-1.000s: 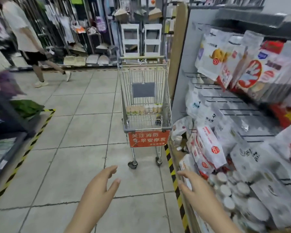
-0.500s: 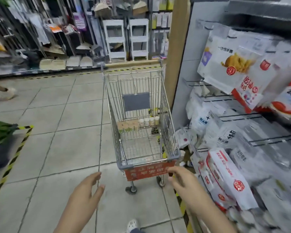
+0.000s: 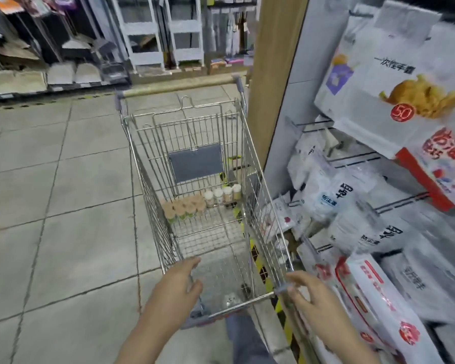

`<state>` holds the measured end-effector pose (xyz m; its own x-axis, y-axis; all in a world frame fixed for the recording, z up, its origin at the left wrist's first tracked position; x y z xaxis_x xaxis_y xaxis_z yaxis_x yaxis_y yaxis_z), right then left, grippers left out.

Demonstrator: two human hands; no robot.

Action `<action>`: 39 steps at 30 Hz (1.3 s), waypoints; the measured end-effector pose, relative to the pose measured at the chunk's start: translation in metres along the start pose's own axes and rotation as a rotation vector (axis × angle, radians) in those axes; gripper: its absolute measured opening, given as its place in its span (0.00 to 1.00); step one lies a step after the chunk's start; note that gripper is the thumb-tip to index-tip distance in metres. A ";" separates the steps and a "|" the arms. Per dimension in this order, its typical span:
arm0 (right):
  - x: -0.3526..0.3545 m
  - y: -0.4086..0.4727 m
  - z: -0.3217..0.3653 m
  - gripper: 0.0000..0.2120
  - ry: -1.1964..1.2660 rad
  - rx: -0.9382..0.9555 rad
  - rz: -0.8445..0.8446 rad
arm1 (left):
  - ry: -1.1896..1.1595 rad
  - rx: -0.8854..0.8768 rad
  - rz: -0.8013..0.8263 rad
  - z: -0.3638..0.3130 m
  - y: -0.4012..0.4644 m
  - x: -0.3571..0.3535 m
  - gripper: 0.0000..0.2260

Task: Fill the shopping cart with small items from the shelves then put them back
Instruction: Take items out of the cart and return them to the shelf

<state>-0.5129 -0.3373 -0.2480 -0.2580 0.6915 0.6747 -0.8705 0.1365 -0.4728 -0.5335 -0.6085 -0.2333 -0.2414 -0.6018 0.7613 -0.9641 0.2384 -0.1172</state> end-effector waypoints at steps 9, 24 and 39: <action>-0.047 0.150 0.052 0.15 -0.086 -0.014 0.236 | -0.008 0.156 0.071 0.071 0.093 0.000 0.20; -0.133 0.441 0.058 0.09 -0.102 -0.200 0.212 | -0.077 0.259 0.233 0.199 0.341 -0.119 0.18; -0.181 0.596 0.038 0.27 -0.012 -0.234 -0.158 | 0.224 0.037 0.281 0.243 0.516 -0.217 0.23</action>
<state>-1.0011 -0.4079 -0.6309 -0.1335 0.6402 0.7565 -0.7803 0.4027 -0.4785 -1.0053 -0.5399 -0.6136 -0.4714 -0.3337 0.8163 -0.8677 0.3411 -0.3616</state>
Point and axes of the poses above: each hand's wrist, its own y-axis towards the middle knuckle, its own x-axis out of the back of the hand, z = x × y, the point moved 10 cm from there along y, towards the middle knuckle, and after that the axes turned 14 degrees about -x, right-handed, at the moved point
